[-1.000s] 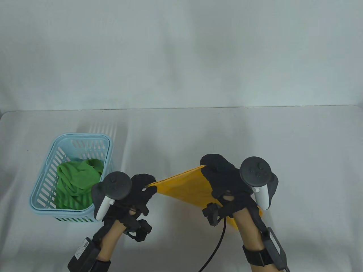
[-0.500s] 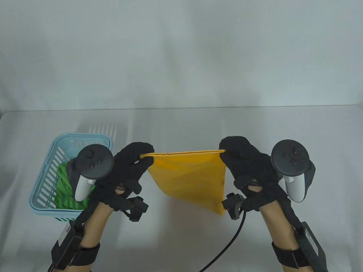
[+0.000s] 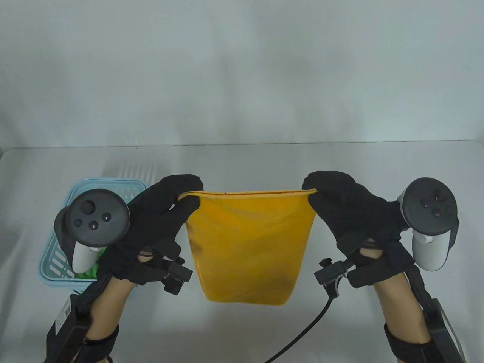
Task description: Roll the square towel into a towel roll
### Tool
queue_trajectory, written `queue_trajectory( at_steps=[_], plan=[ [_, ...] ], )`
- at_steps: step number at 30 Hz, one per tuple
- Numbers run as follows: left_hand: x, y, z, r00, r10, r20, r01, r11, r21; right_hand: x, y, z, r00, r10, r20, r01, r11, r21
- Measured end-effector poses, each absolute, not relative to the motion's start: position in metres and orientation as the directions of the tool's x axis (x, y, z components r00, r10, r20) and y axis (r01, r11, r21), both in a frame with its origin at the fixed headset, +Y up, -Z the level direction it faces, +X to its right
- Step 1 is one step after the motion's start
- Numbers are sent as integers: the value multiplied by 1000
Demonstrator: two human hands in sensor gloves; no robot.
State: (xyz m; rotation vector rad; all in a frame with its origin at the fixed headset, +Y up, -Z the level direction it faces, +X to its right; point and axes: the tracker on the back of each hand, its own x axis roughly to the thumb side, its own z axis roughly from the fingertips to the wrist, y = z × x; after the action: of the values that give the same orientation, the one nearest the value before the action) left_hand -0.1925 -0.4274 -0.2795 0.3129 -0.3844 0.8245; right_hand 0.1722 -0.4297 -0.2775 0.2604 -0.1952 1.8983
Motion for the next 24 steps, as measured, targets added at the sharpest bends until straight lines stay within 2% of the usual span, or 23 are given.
queue_trajectory(
  at_steps=[3, 6, 9, 11, 15, 18, 20, 24],
  plan=[
    [-190, -432, -309, 659, 656, 367, -732, 671, 117, 166, -440, -309, -414, 891, 184, -910, -410, -63],
    [-187, -459, -352, 721, 655, 226, -683, 727, 69, 158, -471, -348, -538, 841, 59, -841, -531, -103],
    [-186, -487, -385, 745, 661, 97, -664, 748, 5, 150, -497, -379, -588, 808, -41, -799, -588, -128],
    [-185, -490, -401, 762, 647, 32, -647, 762, -15, 148, -497, -395, -611, 788, -78, -775, -615, -143],
    [-187, -455, -404, 751, 655, 85, -660, 746, 89, 146, -461, -397, -542, 840, 7, -821, -528, -217],
    [-186, -442, -399, 735, 664, 139, -677, 729, 101, 148, -444, -393, -528, 848, 48, -829, -502, -246],
    [-184, -449, -399, 742, 655, 139, -667, 742, 67, 150, -450, -393, -558, 829, 28, -808, -536, -245],
    [-178, -496, -406, 781, 620, 77, -619, 784, -49, 155, -498, -398, -619, 783, -64, -766, -619, -172]
  ],
)
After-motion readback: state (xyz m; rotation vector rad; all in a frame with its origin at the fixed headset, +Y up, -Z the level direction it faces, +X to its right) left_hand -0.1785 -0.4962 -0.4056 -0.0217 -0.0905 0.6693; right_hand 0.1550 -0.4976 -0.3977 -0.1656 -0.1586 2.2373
